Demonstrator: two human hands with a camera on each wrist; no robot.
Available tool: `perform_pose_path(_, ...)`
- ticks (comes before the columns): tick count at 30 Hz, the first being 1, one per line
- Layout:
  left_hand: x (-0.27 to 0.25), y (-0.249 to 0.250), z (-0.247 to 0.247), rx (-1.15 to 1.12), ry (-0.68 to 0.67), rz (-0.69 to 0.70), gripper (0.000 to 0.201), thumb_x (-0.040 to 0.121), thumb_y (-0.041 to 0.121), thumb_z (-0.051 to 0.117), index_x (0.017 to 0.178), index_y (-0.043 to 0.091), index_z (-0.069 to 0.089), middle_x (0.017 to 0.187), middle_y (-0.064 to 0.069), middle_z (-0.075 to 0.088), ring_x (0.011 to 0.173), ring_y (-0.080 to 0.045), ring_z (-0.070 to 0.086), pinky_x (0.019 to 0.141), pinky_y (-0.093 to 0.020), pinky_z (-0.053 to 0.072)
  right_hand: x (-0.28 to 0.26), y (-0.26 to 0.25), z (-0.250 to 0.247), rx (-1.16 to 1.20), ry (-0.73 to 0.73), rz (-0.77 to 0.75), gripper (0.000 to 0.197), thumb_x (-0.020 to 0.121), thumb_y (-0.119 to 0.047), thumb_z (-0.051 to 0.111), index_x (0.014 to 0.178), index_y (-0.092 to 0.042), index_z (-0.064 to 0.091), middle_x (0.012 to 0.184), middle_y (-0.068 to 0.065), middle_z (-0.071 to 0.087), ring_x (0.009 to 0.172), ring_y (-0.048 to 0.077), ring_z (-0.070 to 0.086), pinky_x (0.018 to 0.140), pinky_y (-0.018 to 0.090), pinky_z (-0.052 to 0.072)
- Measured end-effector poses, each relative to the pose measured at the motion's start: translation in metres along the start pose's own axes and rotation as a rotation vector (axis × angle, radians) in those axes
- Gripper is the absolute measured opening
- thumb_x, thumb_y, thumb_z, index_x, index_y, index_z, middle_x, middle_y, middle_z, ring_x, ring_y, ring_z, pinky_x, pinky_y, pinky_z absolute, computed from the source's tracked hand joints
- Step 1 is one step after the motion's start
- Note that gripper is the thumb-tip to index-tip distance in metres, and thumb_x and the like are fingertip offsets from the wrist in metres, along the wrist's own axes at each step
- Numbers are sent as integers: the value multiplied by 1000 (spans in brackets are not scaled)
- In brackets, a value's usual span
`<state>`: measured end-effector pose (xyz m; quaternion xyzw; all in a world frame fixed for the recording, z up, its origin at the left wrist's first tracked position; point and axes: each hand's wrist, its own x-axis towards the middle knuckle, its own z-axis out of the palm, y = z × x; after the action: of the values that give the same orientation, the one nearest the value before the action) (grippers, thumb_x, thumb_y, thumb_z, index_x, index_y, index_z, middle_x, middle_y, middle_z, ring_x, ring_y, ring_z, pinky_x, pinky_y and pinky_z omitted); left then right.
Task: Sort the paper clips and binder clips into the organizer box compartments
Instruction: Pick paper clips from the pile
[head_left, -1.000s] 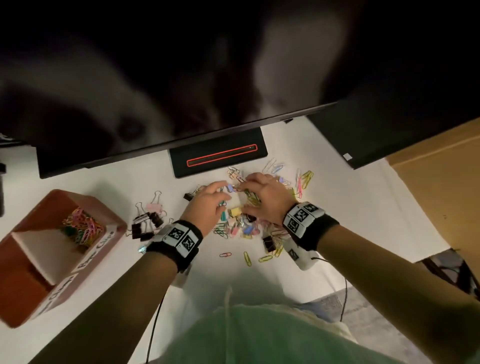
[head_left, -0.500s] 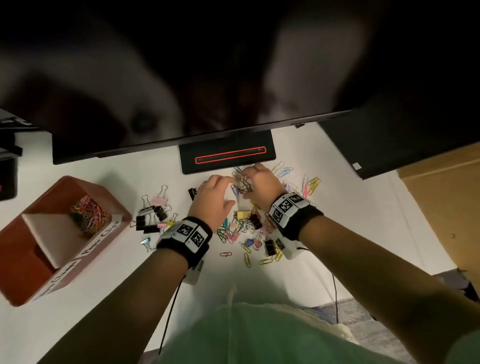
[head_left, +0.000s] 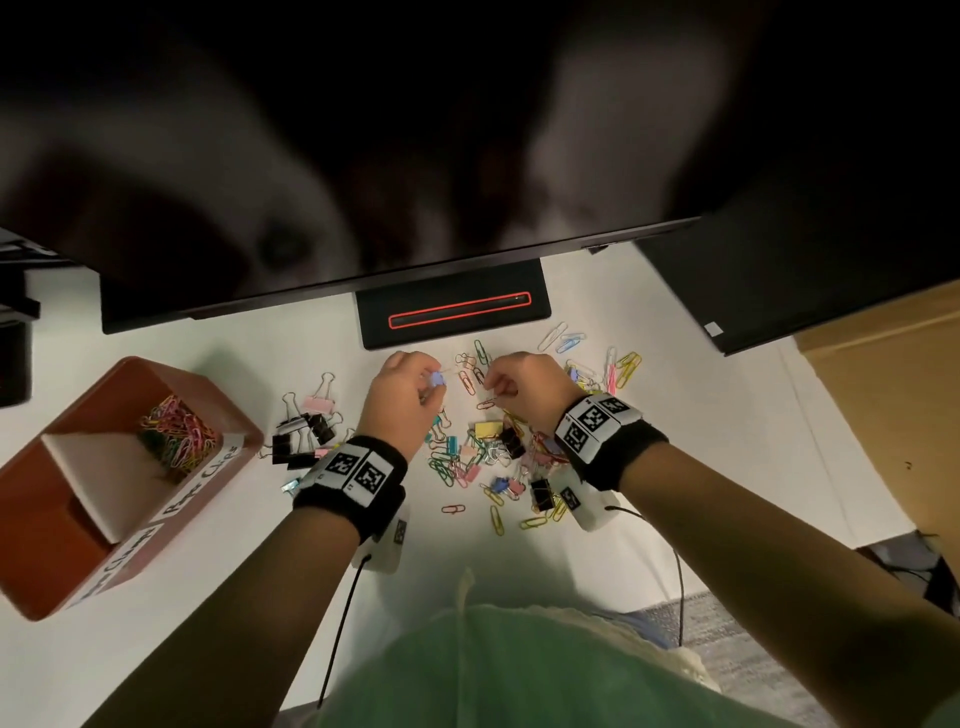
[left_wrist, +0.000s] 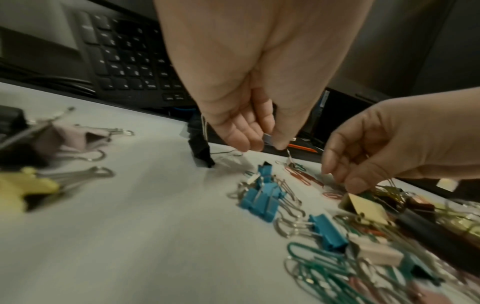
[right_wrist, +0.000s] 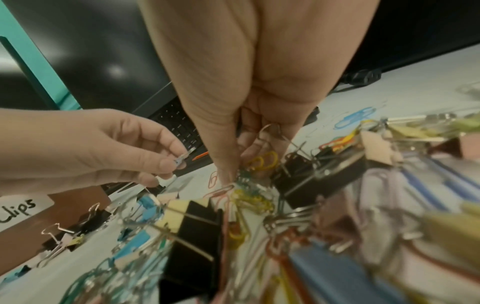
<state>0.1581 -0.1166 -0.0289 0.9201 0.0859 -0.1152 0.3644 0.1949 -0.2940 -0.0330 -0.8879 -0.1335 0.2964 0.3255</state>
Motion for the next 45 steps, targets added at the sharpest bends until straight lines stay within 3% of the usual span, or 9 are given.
perform_pose_path(3,-4,-3,-8,-22,78,-70,34,86,4,57,118,15,52,121,-9,50,101,-20,59,88,-29,50,3,-5,-5,33,45,-24,24,79,-5,67,102,-9,65,105,10,63,91,19,60,87,27,51)
perform_pose_path(6,-6,-4,-13,8,75,-62,32,85,1,58,114,15,54,121,-8,47,98,-19,57,87,-27,49,9,-10,-10,-15,92,-30,34,79,-19,71,111,-14,61,114,7,56,100,21,57,92,34,50)
perform_pose_path(10,-4,-9,-13,130,-43,40,22,86,0,54,103,10,64,109,-6,53,83,-17,56,82,-24,46,18,-17,-11,-198,101,64,55,80,-35,68,127,-14,50,130,9,46,120,27,47,103,37,41)
perform_pose_path(14,6,-14,-15,281,-250,104,28,85,-2,53,103,13,67,112,-4,55,94,-21,57,87,-28,47,24,-28,-1,-279,70,137,70,73,-38,75,129,-7,45,131,12,42,122,30,43,103,41,43)
perform_pose_path(22,10,-18,-14,369,-296,154,12,85,9,57,89,14,67,100,-2,57,86,-19,56,77,-30,49,31,-25,1,-103,19,138,25,84,-9,63,109,-7,61,110,13,65,103,27,60,92,34,50)
perform_pose_path(27,7,-18,-15,330,-298,138,13,84,4,52,91,13,59,84,-1,54,78,-21,58,68,-28,47,32,-25,-4,-133,-30,117,19,85,-8,61,103,-7,67,107,10,67,100,25,61,89,31,50)
perform_pose_path(36,6,2,-21,175,-216,158,6,86,16,60,90,15,65,91,4,50,80,-10,52,73,-21,40,17,-10,-30,76,71,29,7,80,-9,68,87,-8,71,98,9,66,83,13,58,80,20,45)
perform_pose_path(41,5,22,-5,129,-256,131,24,84,20,63,107,20,57,85,3,61,78,-14,58,74,-28,49,9,4,-39,-5,91,48,15,81,-13,69,95,-8,69,102,8,66,93,20,63,79,20,43)
perform_pose_path(45,8,24,16,251,-252,66,43,81,25,67,120,17,50,89,0,69,89,-19,60,86,-34,47,3,3,-28,-190,-34,-2,44,78,-26,71,118,-12,59,117,8,56,105,22,54,92,29,42)
